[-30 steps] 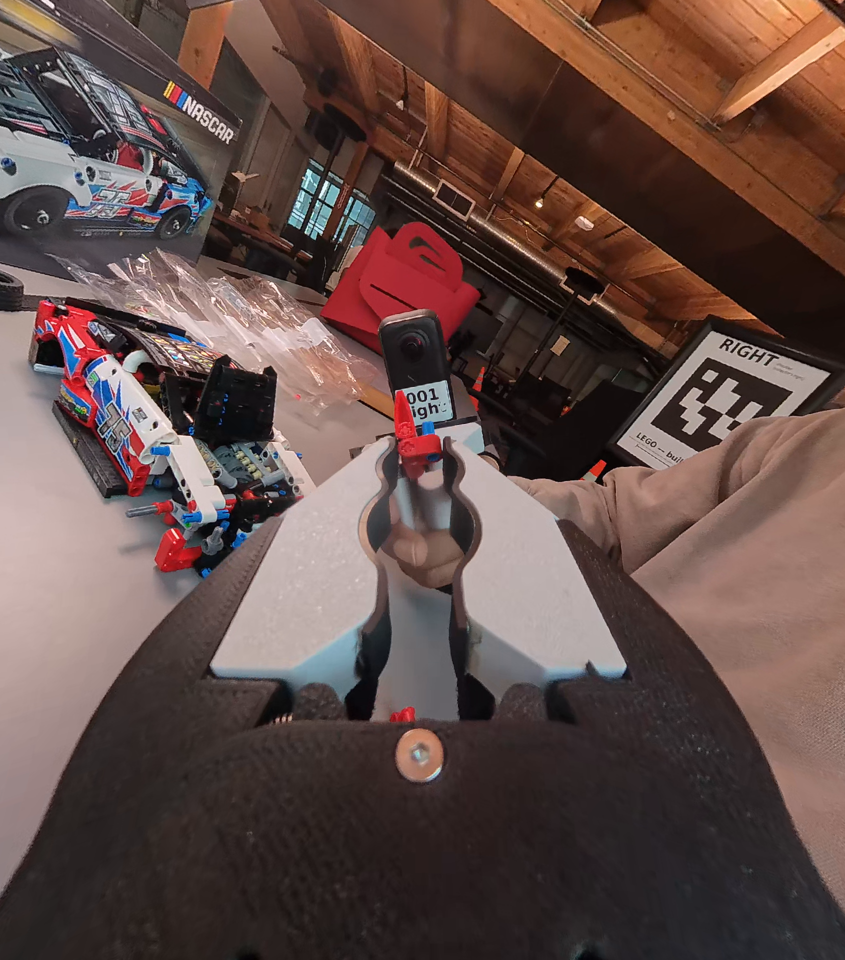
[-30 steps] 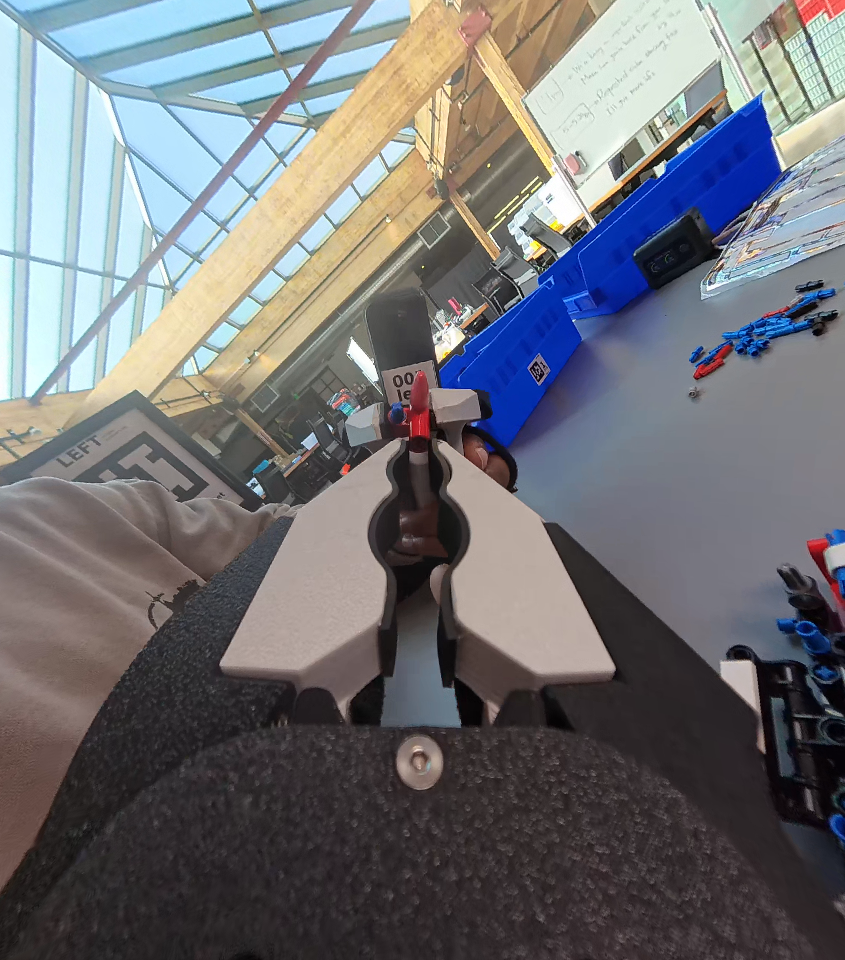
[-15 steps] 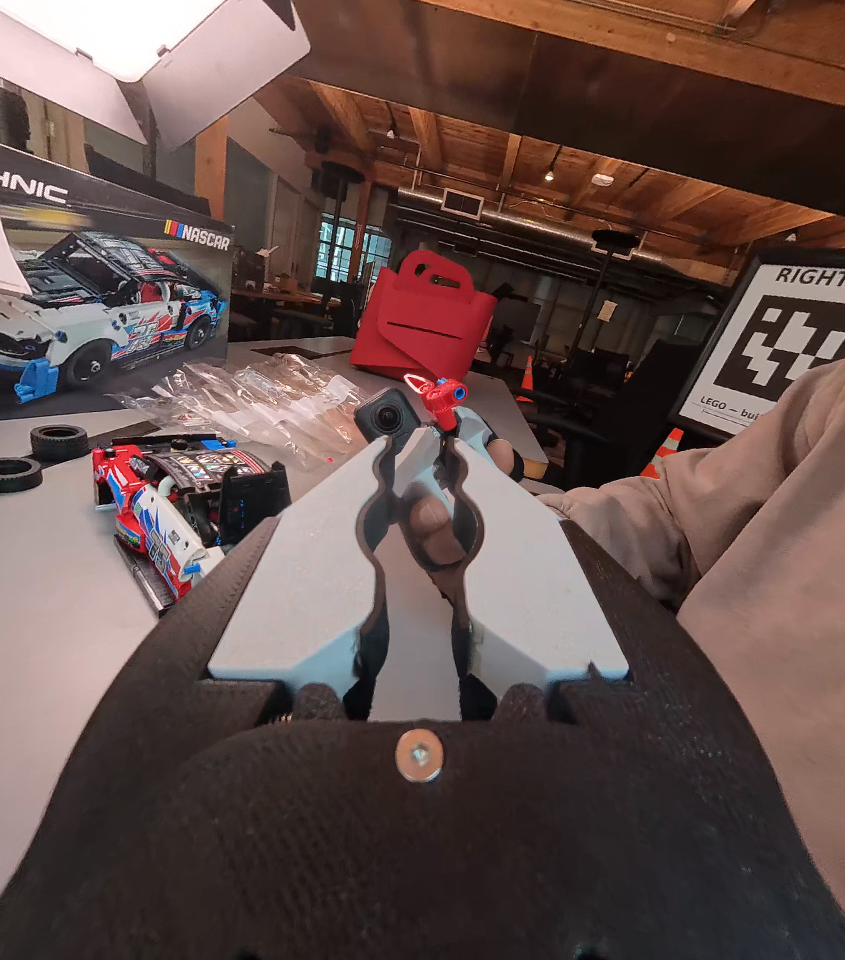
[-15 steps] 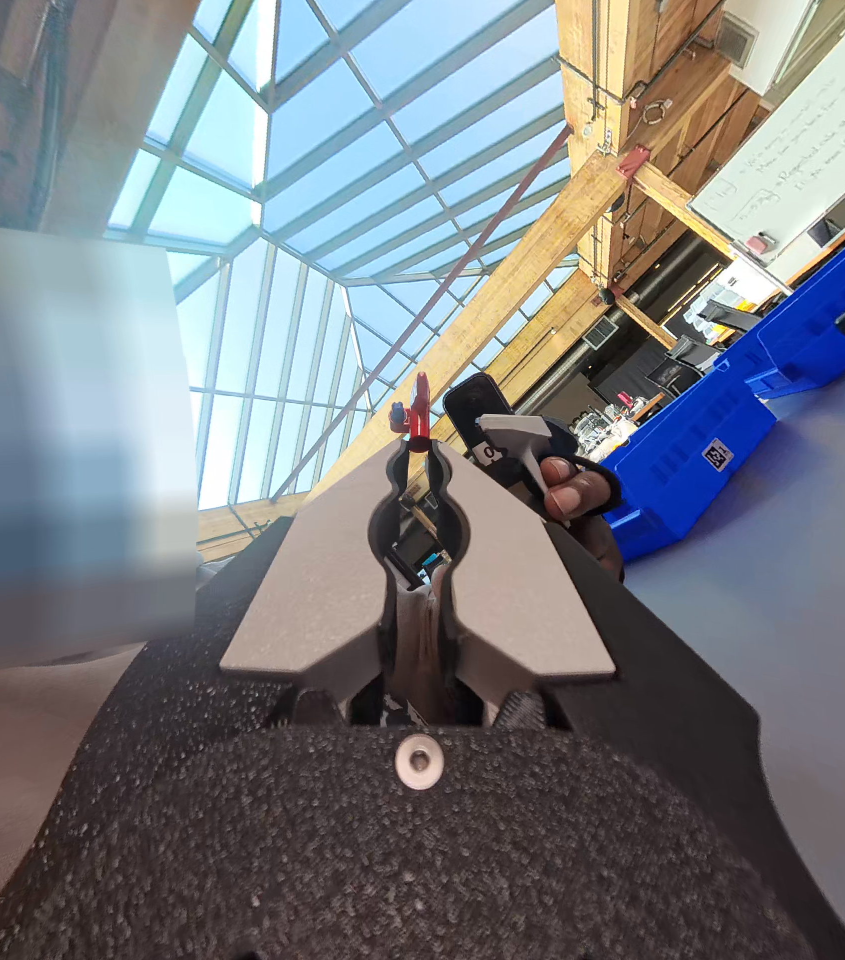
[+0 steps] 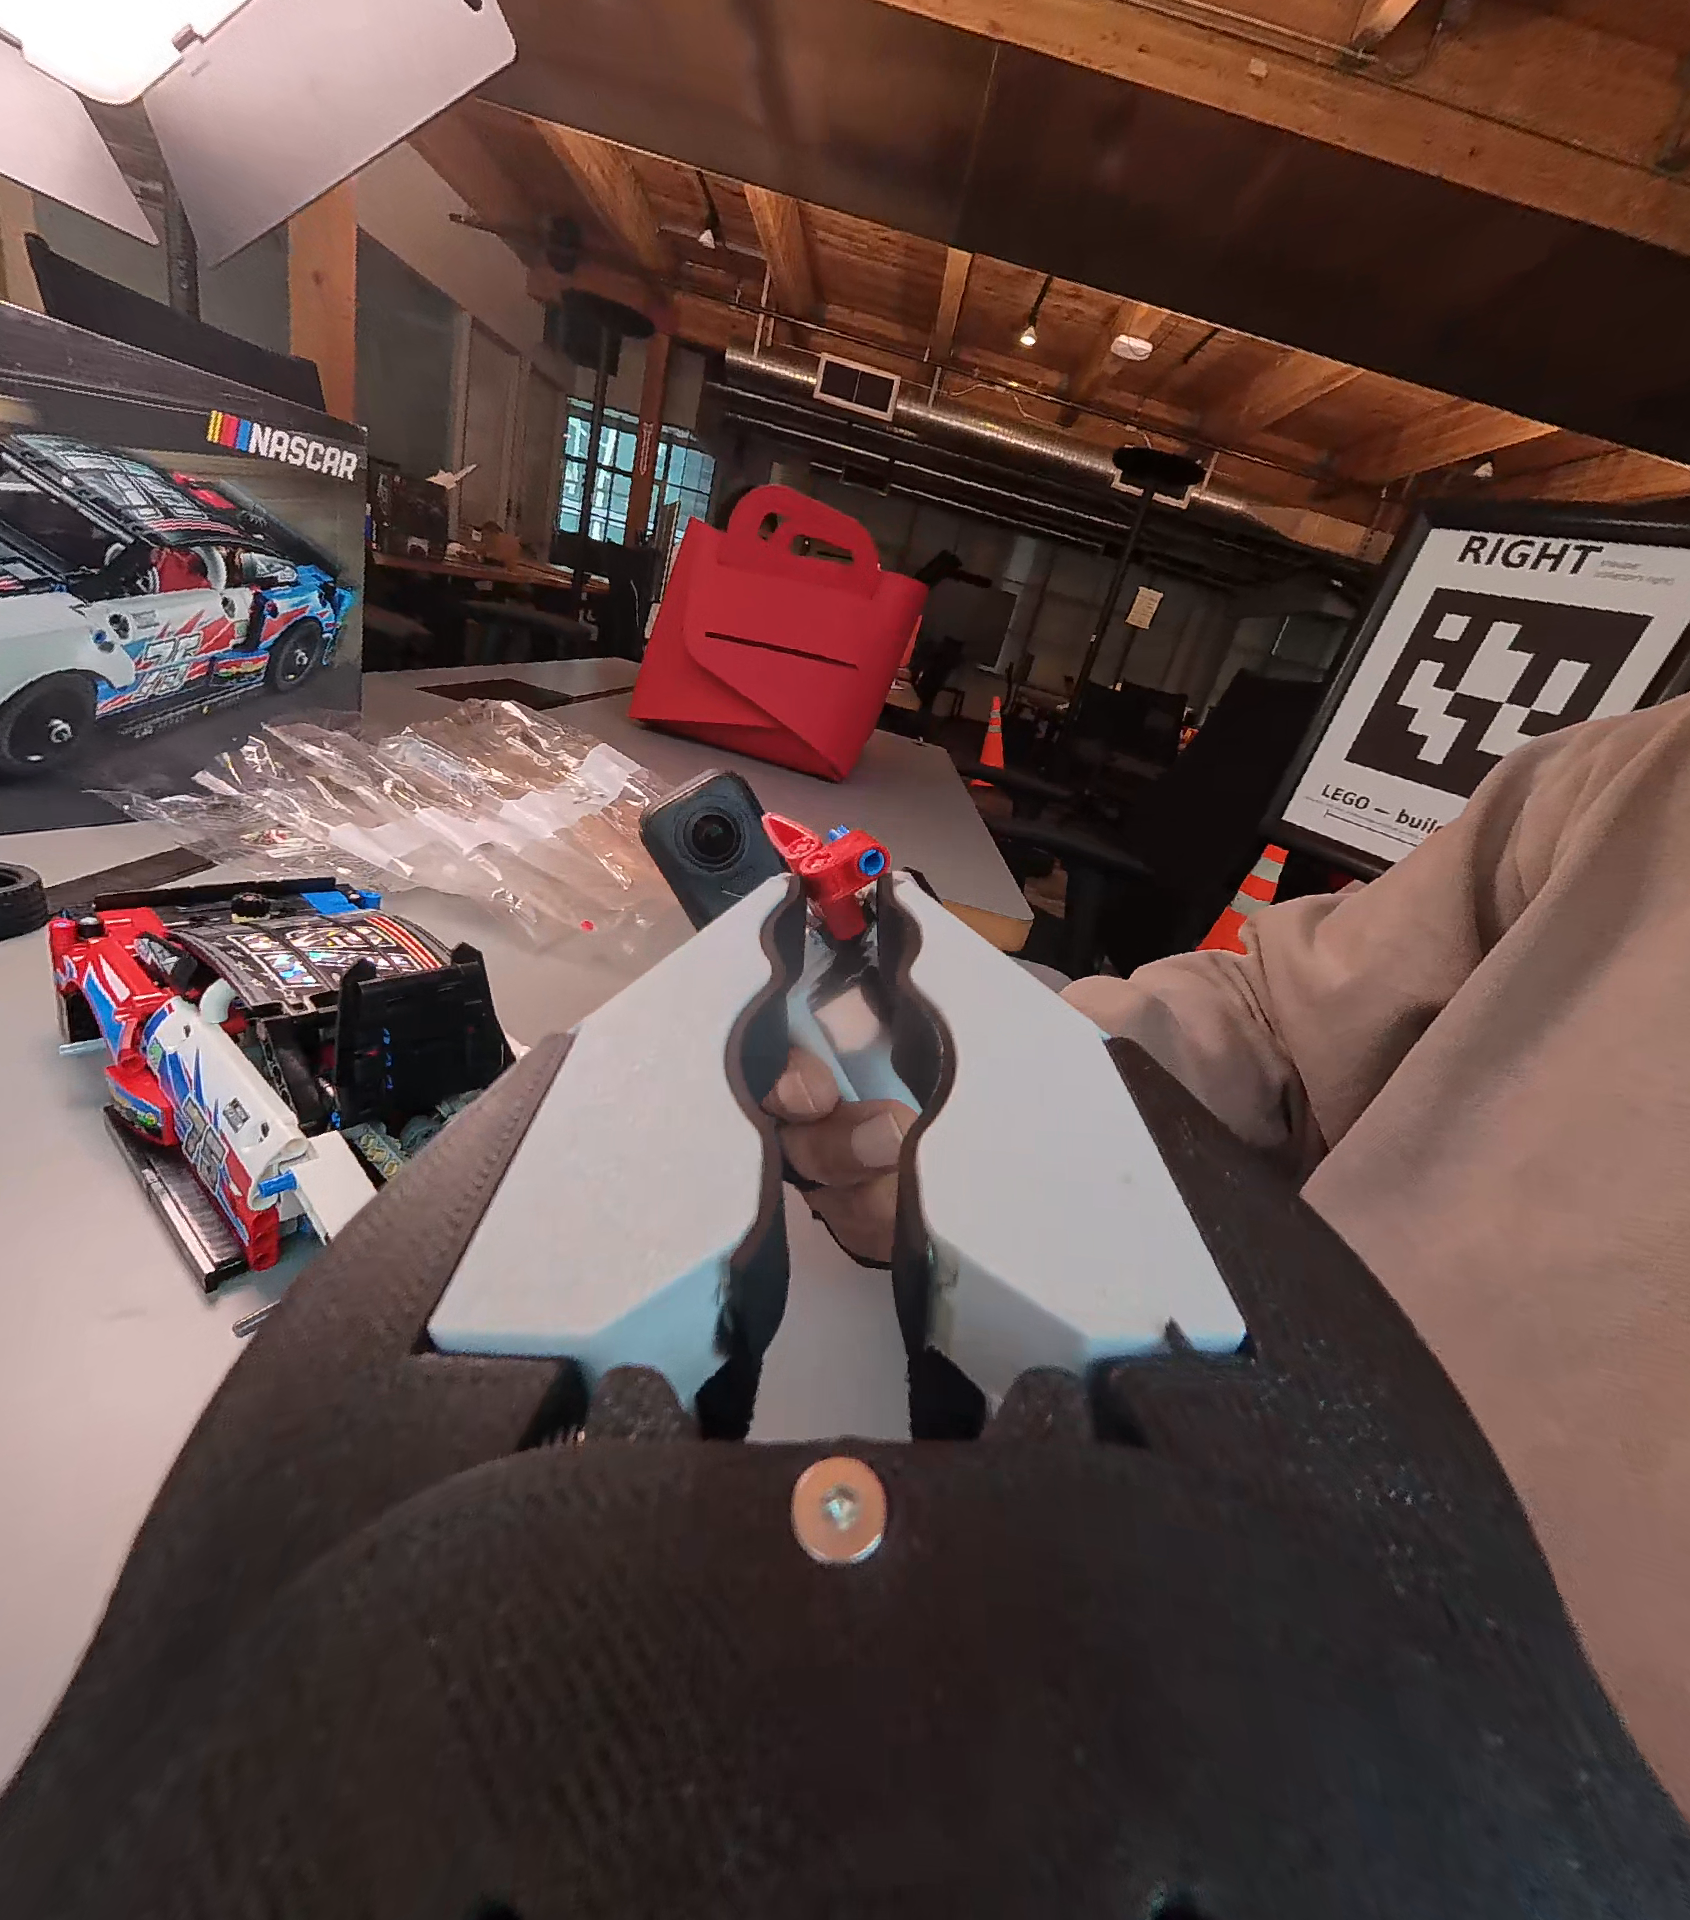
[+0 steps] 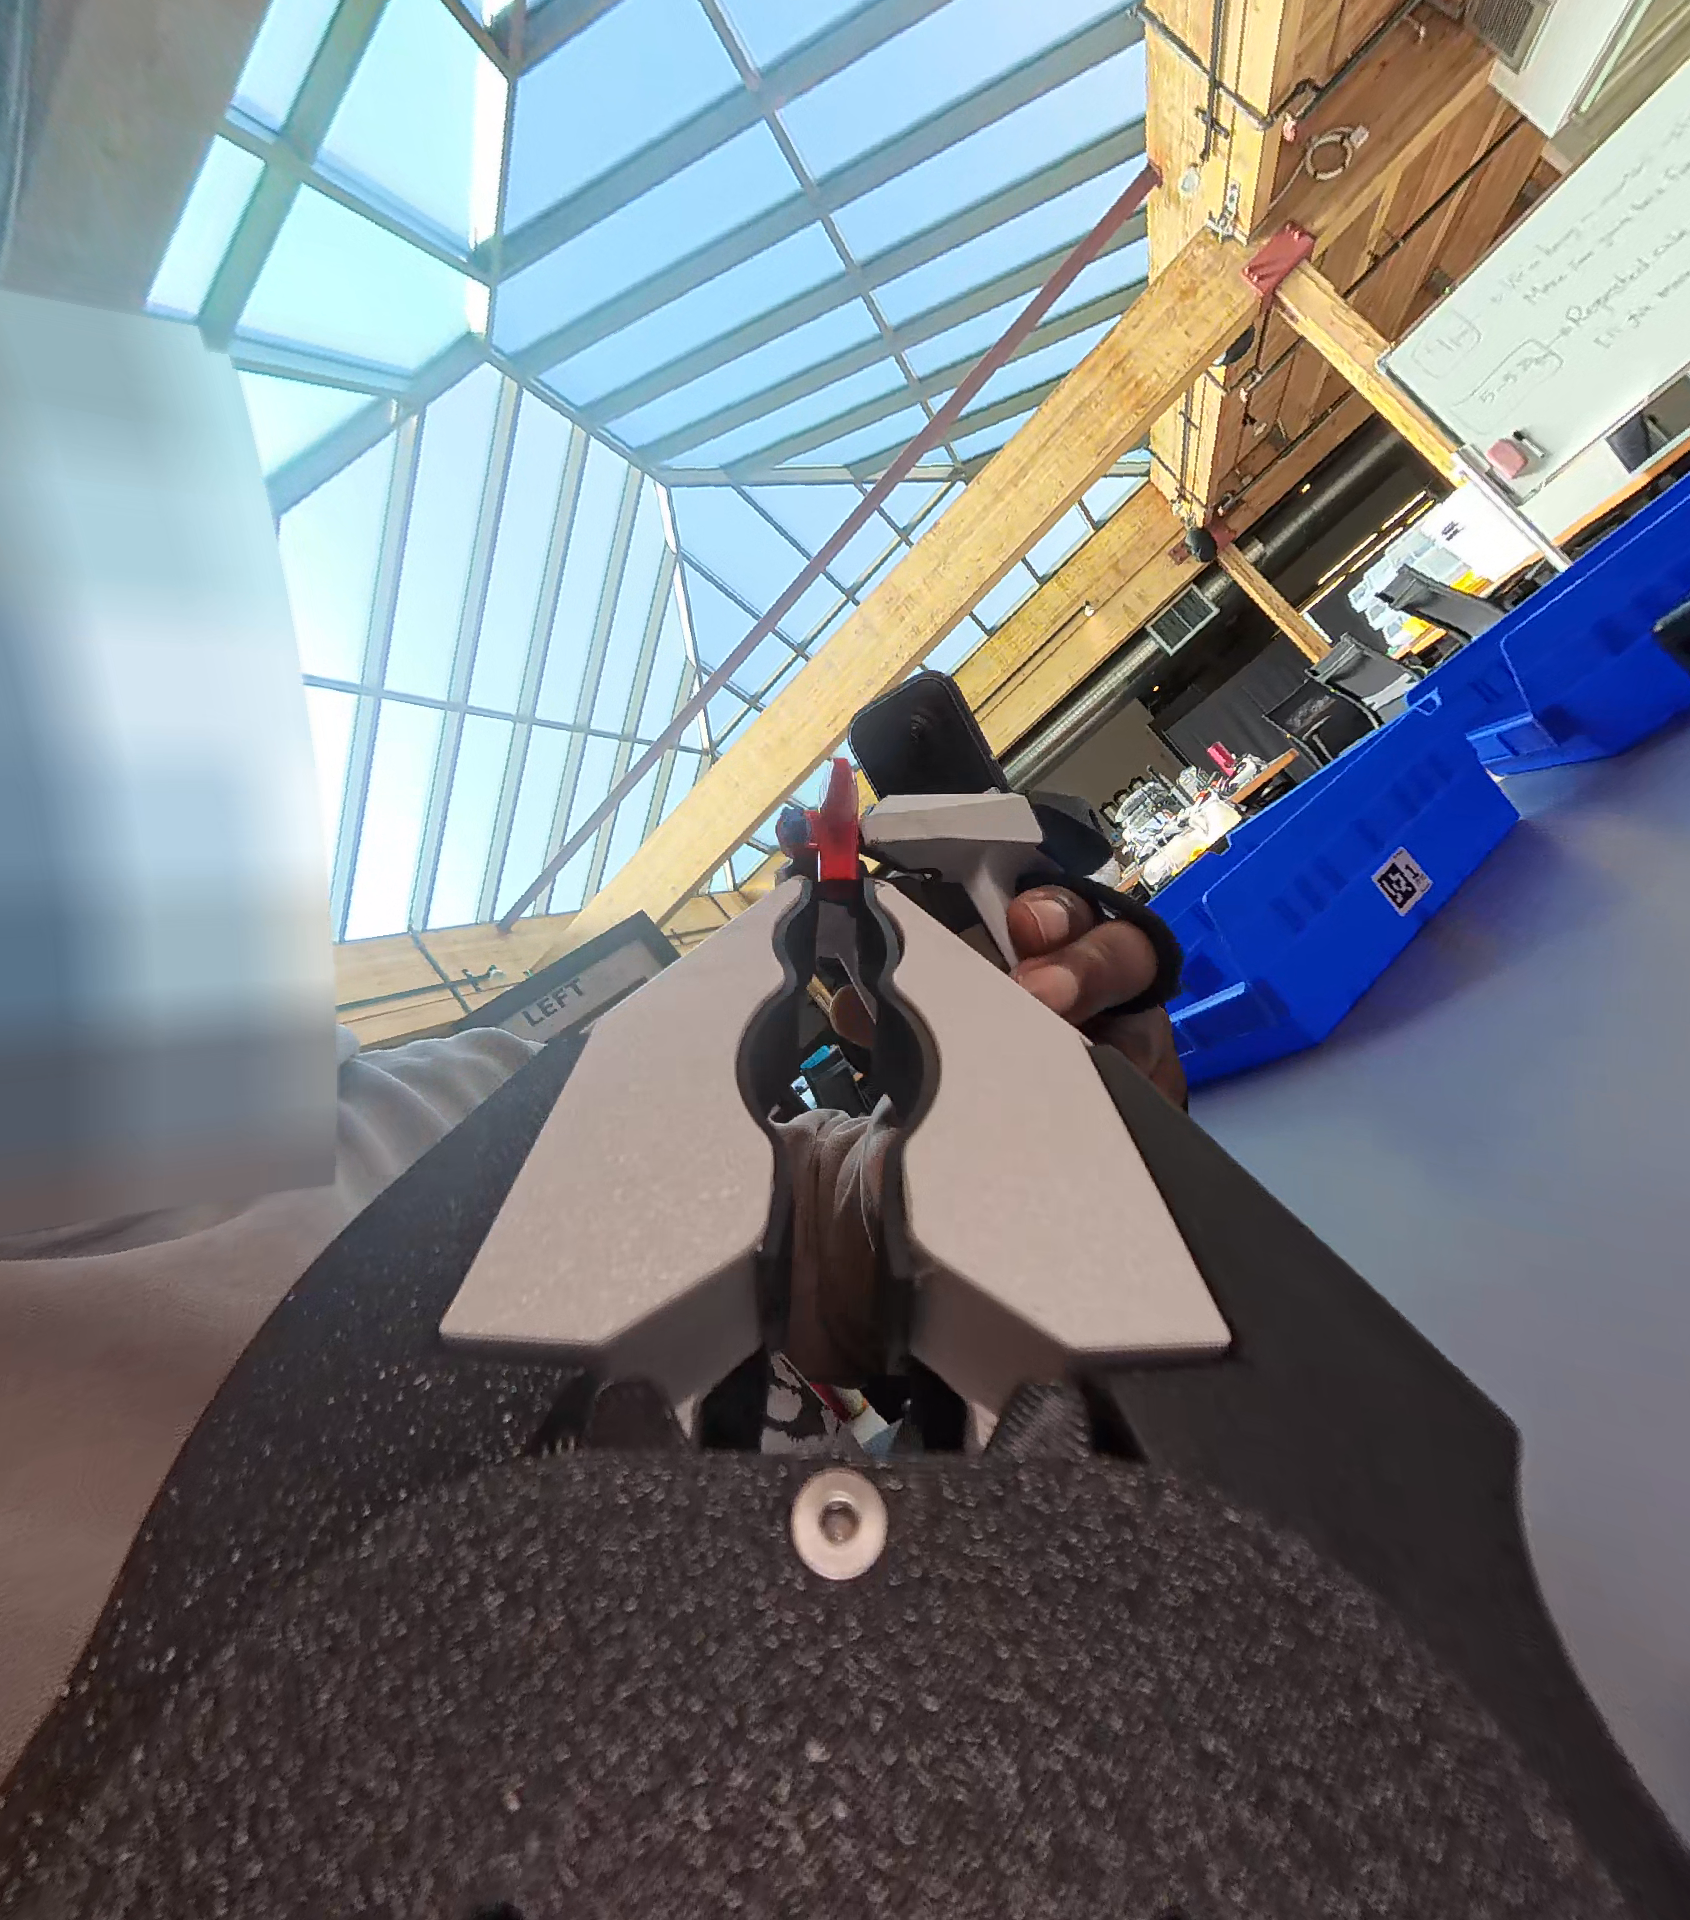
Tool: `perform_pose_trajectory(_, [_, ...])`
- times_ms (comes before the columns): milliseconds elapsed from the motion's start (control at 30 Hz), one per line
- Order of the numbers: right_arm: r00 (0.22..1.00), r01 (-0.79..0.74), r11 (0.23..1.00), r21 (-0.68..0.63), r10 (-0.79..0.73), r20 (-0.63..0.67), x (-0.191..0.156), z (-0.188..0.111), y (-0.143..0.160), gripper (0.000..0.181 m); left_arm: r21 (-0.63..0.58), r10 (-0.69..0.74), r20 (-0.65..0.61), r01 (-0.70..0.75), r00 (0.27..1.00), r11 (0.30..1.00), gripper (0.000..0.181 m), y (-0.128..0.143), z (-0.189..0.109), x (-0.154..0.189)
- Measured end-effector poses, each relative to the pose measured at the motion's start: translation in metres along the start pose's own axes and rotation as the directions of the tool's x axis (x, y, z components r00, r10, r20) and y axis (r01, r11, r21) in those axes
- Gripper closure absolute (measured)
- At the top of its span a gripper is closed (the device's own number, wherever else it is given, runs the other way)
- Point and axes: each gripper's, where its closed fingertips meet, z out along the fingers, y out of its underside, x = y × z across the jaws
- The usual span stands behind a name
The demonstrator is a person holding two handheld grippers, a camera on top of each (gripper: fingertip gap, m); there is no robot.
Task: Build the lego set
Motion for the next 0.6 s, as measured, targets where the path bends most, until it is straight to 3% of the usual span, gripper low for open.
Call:
perform_pose_trajectory(433, [0.961, 0.241, 0.957, -0.162, -0.259, -0.095, 0.002, -0.007, 0.003, 0.178, -0.051, 0.055, 0.018, -0.054, 0.998, 0.997, 0.175, 0.007, -0.011, -0.007])
perform_pose_trajectory(600, [0.915, 0.322, 0.928, -0.185, -0.355, -0.189, 0.013, -0.016, -0.01, 0.168, -0.141, 0.189, 0.108, -0.173, 0.976, 0.975, 0.175, 0.015, -0.017, -0.02])
